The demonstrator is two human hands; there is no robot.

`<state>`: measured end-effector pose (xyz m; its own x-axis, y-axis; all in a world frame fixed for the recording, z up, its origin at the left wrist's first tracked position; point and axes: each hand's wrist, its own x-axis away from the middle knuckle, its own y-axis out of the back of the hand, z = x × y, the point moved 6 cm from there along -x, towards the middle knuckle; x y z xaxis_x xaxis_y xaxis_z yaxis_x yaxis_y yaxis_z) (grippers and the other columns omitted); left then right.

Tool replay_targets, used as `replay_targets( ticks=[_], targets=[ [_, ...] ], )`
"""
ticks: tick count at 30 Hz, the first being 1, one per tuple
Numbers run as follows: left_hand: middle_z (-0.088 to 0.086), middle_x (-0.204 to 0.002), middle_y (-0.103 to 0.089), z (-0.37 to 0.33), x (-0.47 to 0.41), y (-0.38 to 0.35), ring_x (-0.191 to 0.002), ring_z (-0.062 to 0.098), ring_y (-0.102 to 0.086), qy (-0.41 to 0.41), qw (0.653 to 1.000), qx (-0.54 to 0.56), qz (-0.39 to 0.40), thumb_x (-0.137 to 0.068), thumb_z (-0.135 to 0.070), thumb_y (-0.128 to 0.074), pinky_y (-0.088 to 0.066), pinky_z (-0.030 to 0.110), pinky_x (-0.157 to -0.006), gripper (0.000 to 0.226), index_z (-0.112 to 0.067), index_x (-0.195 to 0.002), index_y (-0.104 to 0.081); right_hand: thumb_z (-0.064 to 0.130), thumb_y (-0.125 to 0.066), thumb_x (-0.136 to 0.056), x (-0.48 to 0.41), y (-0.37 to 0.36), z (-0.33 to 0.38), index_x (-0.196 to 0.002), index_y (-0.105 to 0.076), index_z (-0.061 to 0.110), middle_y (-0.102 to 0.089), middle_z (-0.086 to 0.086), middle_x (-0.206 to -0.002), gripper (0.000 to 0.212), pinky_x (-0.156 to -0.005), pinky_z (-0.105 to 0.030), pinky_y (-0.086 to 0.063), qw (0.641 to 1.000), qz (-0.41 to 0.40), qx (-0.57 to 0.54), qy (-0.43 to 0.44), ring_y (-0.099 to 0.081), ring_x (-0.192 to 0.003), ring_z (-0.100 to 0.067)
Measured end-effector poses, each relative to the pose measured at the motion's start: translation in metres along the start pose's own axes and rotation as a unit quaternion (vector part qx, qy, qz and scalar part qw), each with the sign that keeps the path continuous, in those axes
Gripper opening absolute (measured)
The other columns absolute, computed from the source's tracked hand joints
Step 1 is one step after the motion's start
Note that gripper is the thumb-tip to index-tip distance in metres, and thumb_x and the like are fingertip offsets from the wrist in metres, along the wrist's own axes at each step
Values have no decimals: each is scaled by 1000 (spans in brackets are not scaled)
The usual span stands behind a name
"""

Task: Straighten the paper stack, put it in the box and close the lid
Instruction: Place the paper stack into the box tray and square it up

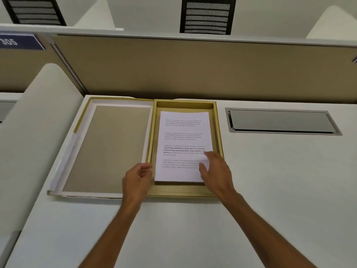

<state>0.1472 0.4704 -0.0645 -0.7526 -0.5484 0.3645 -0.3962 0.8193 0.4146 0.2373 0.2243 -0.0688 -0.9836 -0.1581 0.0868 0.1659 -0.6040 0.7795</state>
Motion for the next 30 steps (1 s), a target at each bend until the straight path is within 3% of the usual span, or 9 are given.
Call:
replay_targets(
  ticks=[5,9,12,16,19,21,23,26,30],
  targets=[
    [5,-143,-57,-9,-8,-38,-124,20,-57,-31,991,-85,103,-98,-22,-60,-49,31,-100,49,-12,-145,-49,35,-58,-97,1,-12,-8,-147,-34,9,-44,-12,-148,61,-97,-40,-51,995,32,47,-77,-50,-130,-27],
    [5,-142,-58,-13,-17,-60,-104,13,-56,-18,978,-146,149,-97,-25,-61,-44,15,-65,45,-11,-138,-50,33,-63,-95,-4,-17,-19,-132,-48,7,-60,-11,-133,48,-70,-24,-50,985,41,-20,-164,-62,-108,-24],
    [7,-139,-60,-15,-23,-65,-104,18,-60,12,980,-133,145,-95,-24,-61,-46,19,-67,48,-10,-140,-50,31,-63,-93,-12,-16,-21,-123,-58,6,-68,-10,-122,39,-49,-18,-38,979,40,-48,-192,-60,-87,-19],
    [8,-134,-64,-21,-25,-68,-90,15,-59,11,980,-150,133,-94,-23,-61,-46,18,-56,42,-9,-133,-57,27,-63,-90,-21,-17,-15,-96,-66,10,-73,-7,-101,18,-45,-19,-38,974,57,-70,-208,-59,-66,-13],
    [11,-128,-67,-21,-26,-65,-88,17,-60,9,977,-175,122,-94,-22,-62,-56,28,-70,34,-7,-124,-62,26,-63,-90,-21,-15,-17,-81,-59,16,-67,-1,-87,13,-43,-18,-38,971,63,-80,-218,-55,-60,-8],
    [12,-124,-68,-21,-27,-61,-85,17,-59,8,976,-193,105,-93,-22,-64,-57,31,-71,30,-6,-118,-63,25,-63,-92,-21,-12,-19,-83,-58,16,-64,0,-87,13,-43,-18,-38,969,64,-90,-219,-54,-60,-7],
    [12,-124,-68,-20,-26,-60,-80,13,-57,-1,972,-214,96,-94,-24,-65,-52,22,-59,31,-6,-119,-62,25,-63,-92,-21,-12,-21,-89,-59,14,-67,-3,-94,12,-46,-18,-40,969,78,-92,-217,-56,-63,-8],
    [10,-126,-68,-17,-23,-59,-73,10,-59,-18,968,-235,90,-93,-28,-67,-41,15,-50,37,-8,-123,-61,31,-64,-93,-21,-7,-19,-105,-63,10,-69,-6,-109,25,-62,-28,-55,970,69,-89,-214,-66,-81,-19],
    [8,-136,-58,-9,-20,-61,-114,25,-63,-68,949,-295,91,-81,-43,-76,-55,28,-76,76,-12,-140,-41,32,-61,-95,-53,14,3,-128,-57,8,-60,-12,-123,41,-85,-39,-54,996,-20,-14,-89,-61,-109,-29]
  ],
)
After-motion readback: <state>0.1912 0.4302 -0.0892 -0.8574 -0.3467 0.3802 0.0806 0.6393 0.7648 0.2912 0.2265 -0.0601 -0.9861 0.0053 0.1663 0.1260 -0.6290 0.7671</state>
